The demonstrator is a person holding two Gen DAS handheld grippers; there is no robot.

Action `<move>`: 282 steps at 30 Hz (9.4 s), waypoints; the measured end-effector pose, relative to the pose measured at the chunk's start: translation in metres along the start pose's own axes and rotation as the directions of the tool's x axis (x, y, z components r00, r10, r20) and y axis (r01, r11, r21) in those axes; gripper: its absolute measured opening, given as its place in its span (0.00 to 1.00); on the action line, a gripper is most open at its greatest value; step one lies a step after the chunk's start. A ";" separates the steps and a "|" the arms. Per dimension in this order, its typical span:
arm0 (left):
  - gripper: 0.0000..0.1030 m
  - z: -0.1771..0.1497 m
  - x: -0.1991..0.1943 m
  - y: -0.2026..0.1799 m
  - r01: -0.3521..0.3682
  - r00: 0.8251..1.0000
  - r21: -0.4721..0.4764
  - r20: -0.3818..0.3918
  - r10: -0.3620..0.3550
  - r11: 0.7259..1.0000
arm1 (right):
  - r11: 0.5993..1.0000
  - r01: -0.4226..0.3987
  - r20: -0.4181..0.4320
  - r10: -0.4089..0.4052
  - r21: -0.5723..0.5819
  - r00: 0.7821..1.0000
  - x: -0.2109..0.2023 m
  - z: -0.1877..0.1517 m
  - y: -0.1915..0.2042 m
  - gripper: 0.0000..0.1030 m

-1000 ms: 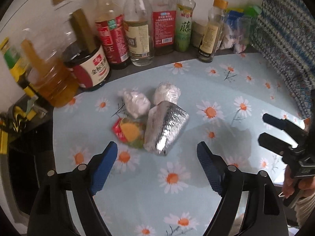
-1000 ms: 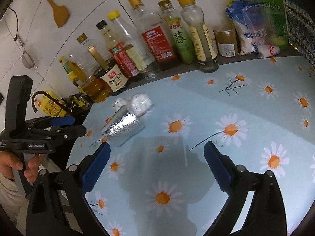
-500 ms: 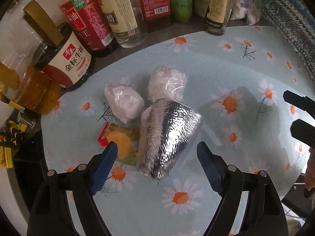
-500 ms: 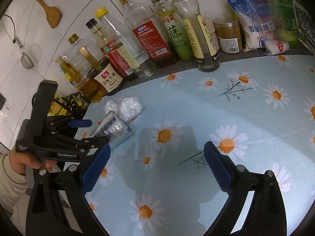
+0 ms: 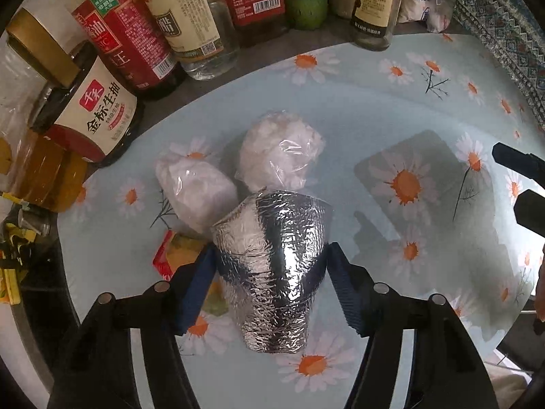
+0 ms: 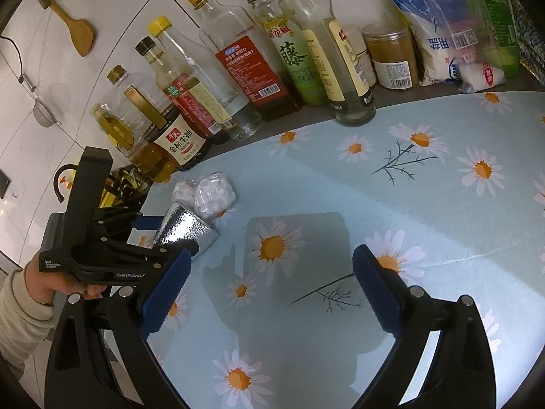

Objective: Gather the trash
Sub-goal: 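Grasp the silver foil-wrapped cup with the left tool while the right tool approaches the white plastic bags, then close the right tool on the white plastic bags while the left tool holds the foil cup, then carry the foil cup and plastic bags down over the black bin with both tools, then open both tools to drop the foil cup and plastic bags into the bin, then raise both tools back up toward the table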

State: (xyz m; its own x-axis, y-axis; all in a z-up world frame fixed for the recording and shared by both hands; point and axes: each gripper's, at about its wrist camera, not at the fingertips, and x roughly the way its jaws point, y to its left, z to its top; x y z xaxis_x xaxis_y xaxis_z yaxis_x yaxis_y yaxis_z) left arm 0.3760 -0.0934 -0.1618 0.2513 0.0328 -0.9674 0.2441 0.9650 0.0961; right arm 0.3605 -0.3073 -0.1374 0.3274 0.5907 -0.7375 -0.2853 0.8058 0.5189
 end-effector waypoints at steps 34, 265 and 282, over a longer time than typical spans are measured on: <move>0.57 -0.124 -0.074 0.046 0.061 0.990 -0.431 0.138 -0.002 0.900 | 0.943 -0.116 -0.160 0.068 -0.312 0.985 0.102 0.060 0.070 0.92; 0.69 -0.379 -0.105 0.080 0.399 0.906 -0.220 0.245 -0.345 0.890 | 0.971 0.234 -0.105 -0.238 -0.042 0.966 -0.051 -0.262 0.247 0.67; 0.69 -0.344 -0.150 0.114 0.392 0.875 -0.238 0.395 -0.280 0.889 | 0.957 0.266 0.053 -0.261 -0.120 0.964 -0.063 -0.163 0.266 0.74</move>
State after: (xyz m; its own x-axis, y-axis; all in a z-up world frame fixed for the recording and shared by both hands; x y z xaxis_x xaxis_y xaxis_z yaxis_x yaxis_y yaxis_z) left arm 0.0438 0.1015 -0.0868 0.5219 -0.3442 -0.7805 0.0929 0.9325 -0.3492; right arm 0.1171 -0.1365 -0.0239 0.4374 0.3612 -0.8236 -0.2942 0.9229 0.2485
